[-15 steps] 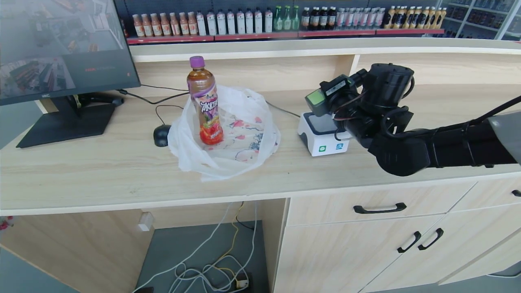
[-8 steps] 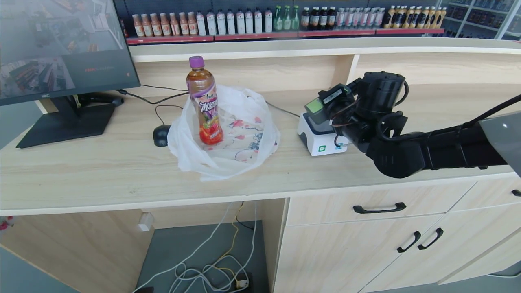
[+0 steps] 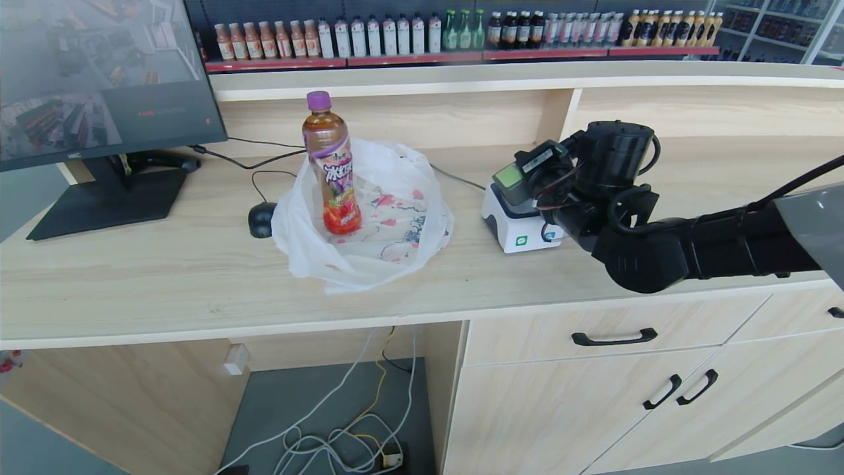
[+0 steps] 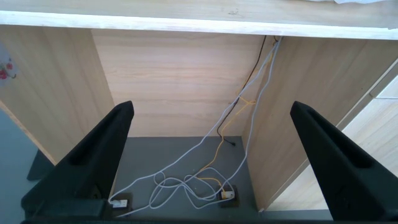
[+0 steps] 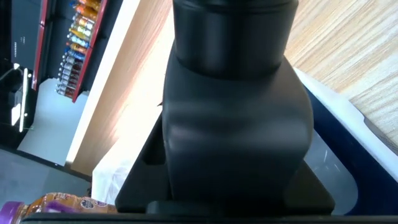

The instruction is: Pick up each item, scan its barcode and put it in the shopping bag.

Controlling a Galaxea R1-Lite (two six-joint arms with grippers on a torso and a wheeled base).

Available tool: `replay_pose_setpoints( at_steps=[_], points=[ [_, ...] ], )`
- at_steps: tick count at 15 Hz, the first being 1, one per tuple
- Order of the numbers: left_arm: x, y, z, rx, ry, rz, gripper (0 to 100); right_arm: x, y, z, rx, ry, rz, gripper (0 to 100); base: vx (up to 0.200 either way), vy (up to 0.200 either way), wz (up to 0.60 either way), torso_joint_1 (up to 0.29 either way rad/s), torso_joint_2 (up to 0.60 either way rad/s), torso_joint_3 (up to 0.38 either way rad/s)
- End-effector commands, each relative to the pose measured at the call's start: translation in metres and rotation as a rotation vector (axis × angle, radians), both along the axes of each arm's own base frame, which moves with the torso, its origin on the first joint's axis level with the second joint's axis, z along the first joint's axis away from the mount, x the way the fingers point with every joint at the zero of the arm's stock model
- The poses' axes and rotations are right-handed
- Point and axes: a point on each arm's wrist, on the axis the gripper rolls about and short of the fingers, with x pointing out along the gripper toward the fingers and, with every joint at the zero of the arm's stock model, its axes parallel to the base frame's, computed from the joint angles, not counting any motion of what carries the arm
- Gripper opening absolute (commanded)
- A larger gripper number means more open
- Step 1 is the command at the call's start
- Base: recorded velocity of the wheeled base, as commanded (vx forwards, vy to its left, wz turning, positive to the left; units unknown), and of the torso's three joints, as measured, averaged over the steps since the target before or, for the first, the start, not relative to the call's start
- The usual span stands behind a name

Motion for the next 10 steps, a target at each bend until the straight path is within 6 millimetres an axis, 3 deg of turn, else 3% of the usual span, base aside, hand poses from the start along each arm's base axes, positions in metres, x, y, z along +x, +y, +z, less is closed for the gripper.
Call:
replay_pose_setpoints(
  at_steps=[1, 10],
  points=[
    [0.0000, 0.0000, 0.0000, 0.000, 0.000, 0.000, 100, 0.0009, 0.0005, -0.0021, -0.003, 0.006, 0.000, 0, 0.000, 0.000, 0.00, 0.000, 0.00, 0.000],
    [0.0000, 0.0000, 0.0000, 0.000, 0.000, 0.000, 100, -0.0015, 0.0001, 0.0035, -0.001, -0.007, -0.001, 0, 0.000, 0.000, 0.00, 0.000, 0.00, 0.000]
  ],
)
